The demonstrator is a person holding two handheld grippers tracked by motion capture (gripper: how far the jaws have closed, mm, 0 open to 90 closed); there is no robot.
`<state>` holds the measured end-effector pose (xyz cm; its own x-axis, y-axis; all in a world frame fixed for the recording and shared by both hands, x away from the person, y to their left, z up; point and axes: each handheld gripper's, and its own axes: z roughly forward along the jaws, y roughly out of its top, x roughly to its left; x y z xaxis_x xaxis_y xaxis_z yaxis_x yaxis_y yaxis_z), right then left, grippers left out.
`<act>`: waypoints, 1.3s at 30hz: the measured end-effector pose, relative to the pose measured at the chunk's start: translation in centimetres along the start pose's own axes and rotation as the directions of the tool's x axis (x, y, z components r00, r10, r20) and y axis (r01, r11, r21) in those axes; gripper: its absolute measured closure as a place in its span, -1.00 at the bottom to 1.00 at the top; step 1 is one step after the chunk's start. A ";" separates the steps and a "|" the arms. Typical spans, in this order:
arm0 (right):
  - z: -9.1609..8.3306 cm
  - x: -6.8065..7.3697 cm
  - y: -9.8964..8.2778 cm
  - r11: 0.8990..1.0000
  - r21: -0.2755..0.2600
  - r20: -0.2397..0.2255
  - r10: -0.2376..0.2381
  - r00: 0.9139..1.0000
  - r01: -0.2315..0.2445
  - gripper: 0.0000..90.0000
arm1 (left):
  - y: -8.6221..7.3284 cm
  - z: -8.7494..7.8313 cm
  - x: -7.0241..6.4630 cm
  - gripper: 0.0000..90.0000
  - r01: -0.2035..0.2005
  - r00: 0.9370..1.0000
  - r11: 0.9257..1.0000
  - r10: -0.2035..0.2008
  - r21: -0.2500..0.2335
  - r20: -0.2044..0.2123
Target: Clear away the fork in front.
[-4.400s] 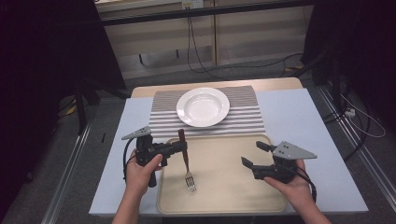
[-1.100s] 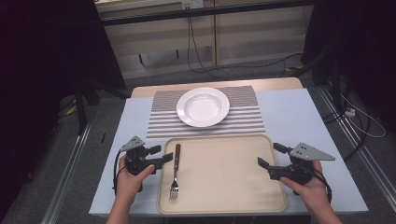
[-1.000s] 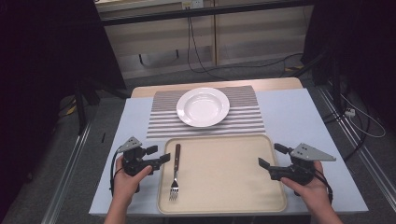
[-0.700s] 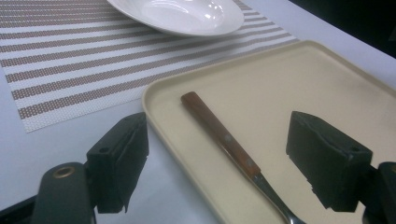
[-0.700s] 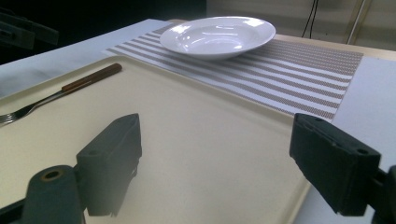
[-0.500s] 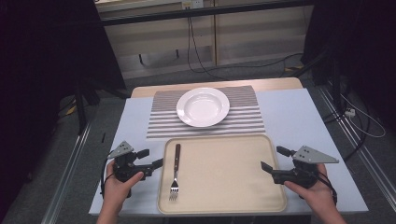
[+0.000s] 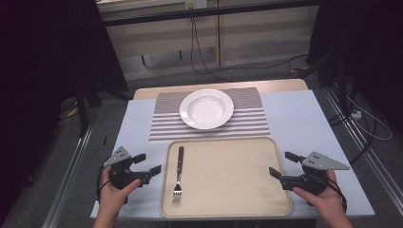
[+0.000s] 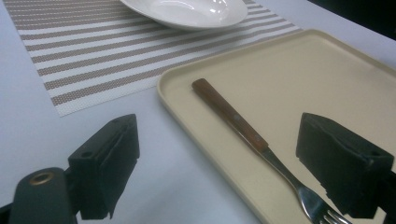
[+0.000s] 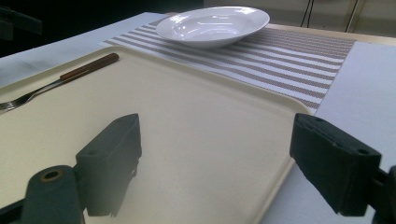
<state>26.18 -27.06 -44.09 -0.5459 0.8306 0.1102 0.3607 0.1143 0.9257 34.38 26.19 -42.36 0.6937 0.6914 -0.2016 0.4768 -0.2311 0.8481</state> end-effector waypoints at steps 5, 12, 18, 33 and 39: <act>0.0 0.1 -0.1 1.000 0.001 -0.006 -0.008 1.000 0.008 -0.64 | 0.0 -0.2 0.1 -0.74 0.011 1.000 1.000 -0.011 -0.011 -0.004; -0.2 -0.1 -0.3 0.999 0.018 0.002 -0.040 0.999 0.040 -0.65 | -0.2 0.0 0.1 -0.76 0.011 1.000 1.000 -0.011 -0.007 -0.005; -0.4 -0.5 -0.4 1.000 0.010 0.005 -0.026 1.000 0.026 -0.65 | -0.3 0.2 0.2 -0.81 0.007 1.000 1.000 -0.007 0.003 -0.012; -0.5 -0.9 -0.8 1.000 0.009 0.005 -0.010 1.000 0.010 -0.65 | -0.5 0.3 0.6 -0.83 -0.006 0.999 1.000 0.007 0.027 -0.031; -0.5 -1.0 -0.8 1.000 0.012 0.006 -0.013 1.000 0.013 -0.65 | -0.5 0.4 0.6 -0.83 -0.005 0.999 1.000 0.006 0.031 -0.034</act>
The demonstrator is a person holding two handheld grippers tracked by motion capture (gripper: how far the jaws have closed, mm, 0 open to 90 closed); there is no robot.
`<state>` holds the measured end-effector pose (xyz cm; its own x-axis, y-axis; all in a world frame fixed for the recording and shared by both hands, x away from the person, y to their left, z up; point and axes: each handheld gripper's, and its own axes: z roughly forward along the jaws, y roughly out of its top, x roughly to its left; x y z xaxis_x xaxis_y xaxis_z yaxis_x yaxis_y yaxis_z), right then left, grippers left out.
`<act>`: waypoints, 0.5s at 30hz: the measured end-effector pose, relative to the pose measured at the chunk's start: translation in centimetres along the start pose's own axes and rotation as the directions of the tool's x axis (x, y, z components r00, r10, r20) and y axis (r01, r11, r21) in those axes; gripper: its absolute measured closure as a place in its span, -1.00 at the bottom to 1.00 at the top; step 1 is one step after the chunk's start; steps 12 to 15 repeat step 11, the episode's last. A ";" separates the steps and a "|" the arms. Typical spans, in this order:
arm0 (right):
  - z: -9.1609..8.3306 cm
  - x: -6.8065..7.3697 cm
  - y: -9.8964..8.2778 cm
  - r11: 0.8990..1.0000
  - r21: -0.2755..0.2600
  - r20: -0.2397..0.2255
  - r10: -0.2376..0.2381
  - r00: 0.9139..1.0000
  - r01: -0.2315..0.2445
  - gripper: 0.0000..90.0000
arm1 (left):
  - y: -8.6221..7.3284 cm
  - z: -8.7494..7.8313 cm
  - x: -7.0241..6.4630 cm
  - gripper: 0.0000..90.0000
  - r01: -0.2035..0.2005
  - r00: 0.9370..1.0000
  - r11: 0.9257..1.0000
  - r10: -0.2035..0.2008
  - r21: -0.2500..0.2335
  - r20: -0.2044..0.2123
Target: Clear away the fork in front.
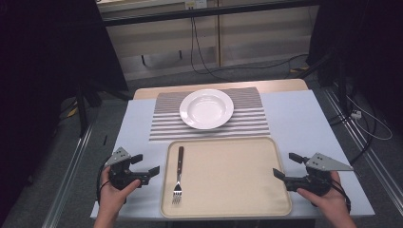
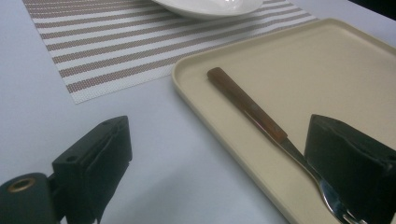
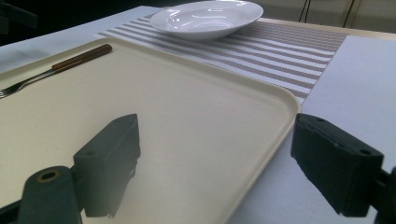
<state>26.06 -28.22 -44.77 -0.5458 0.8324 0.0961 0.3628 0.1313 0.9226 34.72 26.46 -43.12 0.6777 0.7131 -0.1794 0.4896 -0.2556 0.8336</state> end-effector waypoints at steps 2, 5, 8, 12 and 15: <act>0.0 0.0 0.0 1.000 -0.002 0.000 -0.002 1.000 0.002 -0.65 | -0.1 0.0 0.0 -0.83 0.002 1.000 1.000 -0.002 0.004 0.001; 0.0 -0.1 -0.1 1.000 0.003 0.000 -0.002 1.000 0.002 -0.65 | -0.1 0.0 0.1 -0.83 0.002 1.000 1.000 -0.002 0.004 0.001; 0.0 -0.1 -0.1 1.000 0.002 0.000 -0.001 1.000 0.001 -0.65 | -0.1 0.1 0.0 -0.83 0.007 1.000 1.000 -0.007 0.001 0.001; 0.0 -0.1 -0.1 1.000 0.001 0.000 -0.001 1.000 0.001 -0.65 | -0.1 0.1 0.0 -0.83 0.006 1.000 1.000 -0.006 0.002 0.000; 0.0 -0.1 -0.1 1.000 0.001 0.000 -0.001 1.000 0.001 -0.65 | -0.1 0.1 0.0 -0.83 0.006 1.000 1.000 -0.006 0.002 0.000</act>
